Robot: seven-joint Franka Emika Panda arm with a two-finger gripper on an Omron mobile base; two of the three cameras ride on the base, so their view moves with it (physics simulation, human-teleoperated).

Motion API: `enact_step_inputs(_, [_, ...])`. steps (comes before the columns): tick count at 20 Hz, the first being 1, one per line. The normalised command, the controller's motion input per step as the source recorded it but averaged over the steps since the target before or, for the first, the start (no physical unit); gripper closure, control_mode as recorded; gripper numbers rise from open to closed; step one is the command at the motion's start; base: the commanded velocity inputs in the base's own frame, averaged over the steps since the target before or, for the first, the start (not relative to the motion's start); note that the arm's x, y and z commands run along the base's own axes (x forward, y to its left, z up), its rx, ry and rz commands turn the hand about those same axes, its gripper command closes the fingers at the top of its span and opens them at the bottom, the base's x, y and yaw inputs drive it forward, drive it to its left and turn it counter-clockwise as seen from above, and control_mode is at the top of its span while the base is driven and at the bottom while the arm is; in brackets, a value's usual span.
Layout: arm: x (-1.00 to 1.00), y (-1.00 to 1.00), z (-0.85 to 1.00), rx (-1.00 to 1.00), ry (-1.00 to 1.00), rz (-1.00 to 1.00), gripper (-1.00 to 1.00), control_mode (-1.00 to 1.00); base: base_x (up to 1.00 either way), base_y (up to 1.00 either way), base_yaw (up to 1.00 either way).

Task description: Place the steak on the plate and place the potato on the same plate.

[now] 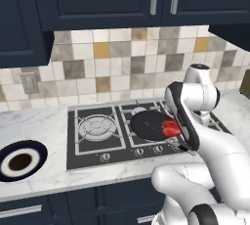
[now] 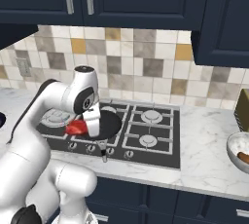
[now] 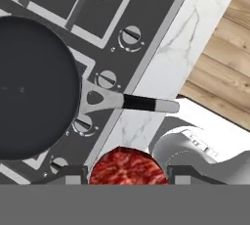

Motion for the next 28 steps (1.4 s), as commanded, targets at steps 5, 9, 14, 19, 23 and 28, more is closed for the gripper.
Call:
enact_step_inputs(5, [-0.53,-0.22,0.0,-0.02,0.0,0.0,1.0,-1.0,0.0,0.0,0.0])
enact_step_inputs(9, [-0.65,-0.02,0.0,-0.01,0.0,0.0,1.0,-1.0,0.0,0.0,0.0])
enact_step_inputs(14, [0.0,0.0,0.0,0.0,0.0,0.0,1.0,1.0,-0.57,0.44,-0.05])
enact_step_inputs(19, [0.0,0.0,0.0,0.0,0.0,0.0,1.0,1.0,-0.34,1.0,-0.09])
enact_step_inputs(23, [0.0,0.0,0.0,0.0,0.0,0.0,1.0,1.0,-0.17,1.0,-0.06])
enact_step_inputs(28, [0.0,0.0,0.0,0.0,0.0,0.0,1.0,1.0,-0.01,0.95,-0.04])
